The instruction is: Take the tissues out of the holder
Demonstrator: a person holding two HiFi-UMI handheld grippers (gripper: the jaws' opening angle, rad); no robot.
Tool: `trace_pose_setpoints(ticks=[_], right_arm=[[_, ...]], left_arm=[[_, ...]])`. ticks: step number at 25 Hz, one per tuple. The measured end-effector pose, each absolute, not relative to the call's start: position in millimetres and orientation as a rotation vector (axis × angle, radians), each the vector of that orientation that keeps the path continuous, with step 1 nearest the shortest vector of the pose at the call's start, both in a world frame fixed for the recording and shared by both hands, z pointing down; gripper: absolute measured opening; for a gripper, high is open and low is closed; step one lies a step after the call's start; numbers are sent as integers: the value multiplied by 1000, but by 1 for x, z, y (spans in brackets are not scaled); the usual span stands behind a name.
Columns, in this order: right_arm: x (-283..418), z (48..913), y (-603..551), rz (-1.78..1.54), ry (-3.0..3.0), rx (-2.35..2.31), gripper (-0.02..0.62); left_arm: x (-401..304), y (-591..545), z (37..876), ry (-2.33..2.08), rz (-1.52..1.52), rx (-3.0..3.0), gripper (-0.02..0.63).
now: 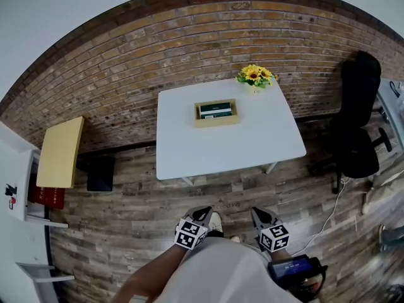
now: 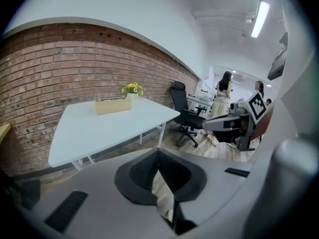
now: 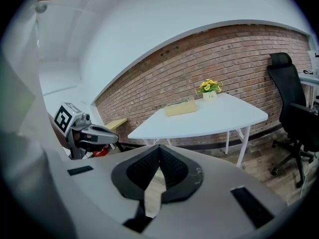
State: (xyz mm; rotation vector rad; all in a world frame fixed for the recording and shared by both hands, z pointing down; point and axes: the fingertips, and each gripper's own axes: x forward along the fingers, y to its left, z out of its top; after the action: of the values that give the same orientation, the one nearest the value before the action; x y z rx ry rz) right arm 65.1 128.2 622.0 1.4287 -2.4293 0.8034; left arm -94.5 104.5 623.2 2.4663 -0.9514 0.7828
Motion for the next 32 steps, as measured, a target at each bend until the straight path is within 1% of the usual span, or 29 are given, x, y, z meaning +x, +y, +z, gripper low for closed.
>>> trace_pose_setpoints(ticks=[17, 32], right_arm=[[39, 603, 14, 732, -2370, 1483, 5], [22, 611, -46, 725, -2383, 1426, 5]], left_arm=[[-140, 1, 623, -944, 715, 2470, 9], [-172, -44, 627, -1023, 712, 2413, 9]])
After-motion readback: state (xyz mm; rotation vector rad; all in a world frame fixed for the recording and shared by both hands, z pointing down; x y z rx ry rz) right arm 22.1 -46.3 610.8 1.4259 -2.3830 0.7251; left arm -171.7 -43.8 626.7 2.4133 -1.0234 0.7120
